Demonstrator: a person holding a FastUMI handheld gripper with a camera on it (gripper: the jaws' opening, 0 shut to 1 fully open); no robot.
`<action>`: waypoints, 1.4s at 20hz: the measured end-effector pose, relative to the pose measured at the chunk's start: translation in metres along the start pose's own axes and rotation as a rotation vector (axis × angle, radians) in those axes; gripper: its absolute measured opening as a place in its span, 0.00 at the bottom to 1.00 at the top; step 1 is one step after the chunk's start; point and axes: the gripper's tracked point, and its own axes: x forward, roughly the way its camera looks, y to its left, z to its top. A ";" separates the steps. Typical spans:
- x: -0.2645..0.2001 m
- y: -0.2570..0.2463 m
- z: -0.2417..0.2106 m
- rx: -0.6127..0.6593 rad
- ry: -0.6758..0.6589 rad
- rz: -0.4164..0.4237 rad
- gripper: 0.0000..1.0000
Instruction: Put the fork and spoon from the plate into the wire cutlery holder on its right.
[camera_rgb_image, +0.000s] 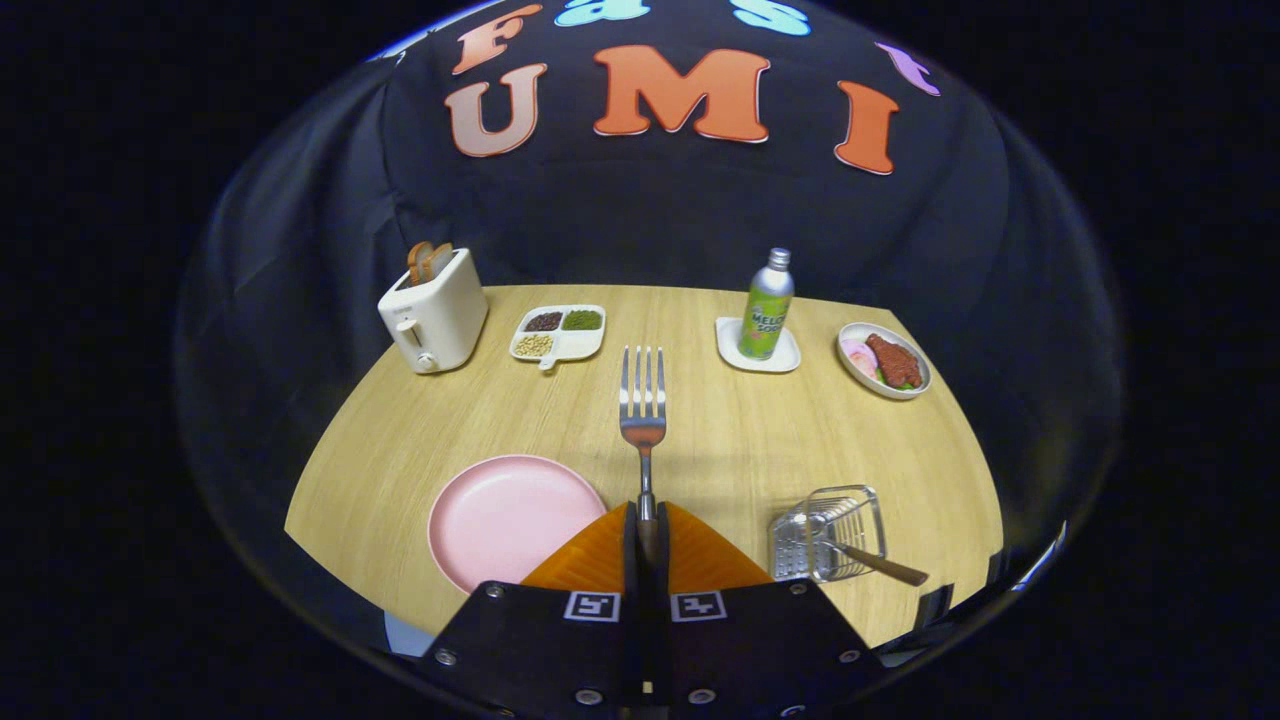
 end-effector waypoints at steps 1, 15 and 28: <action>-0.004 -0.015 0.000 -0.001 0.003 -0.016 0.04; -0.016 -0.116 -0.068 -0.093 0.285 -0.107 0.04; -0.003 -0.133 -0.106 -0.262 0.542 -0.054 0.05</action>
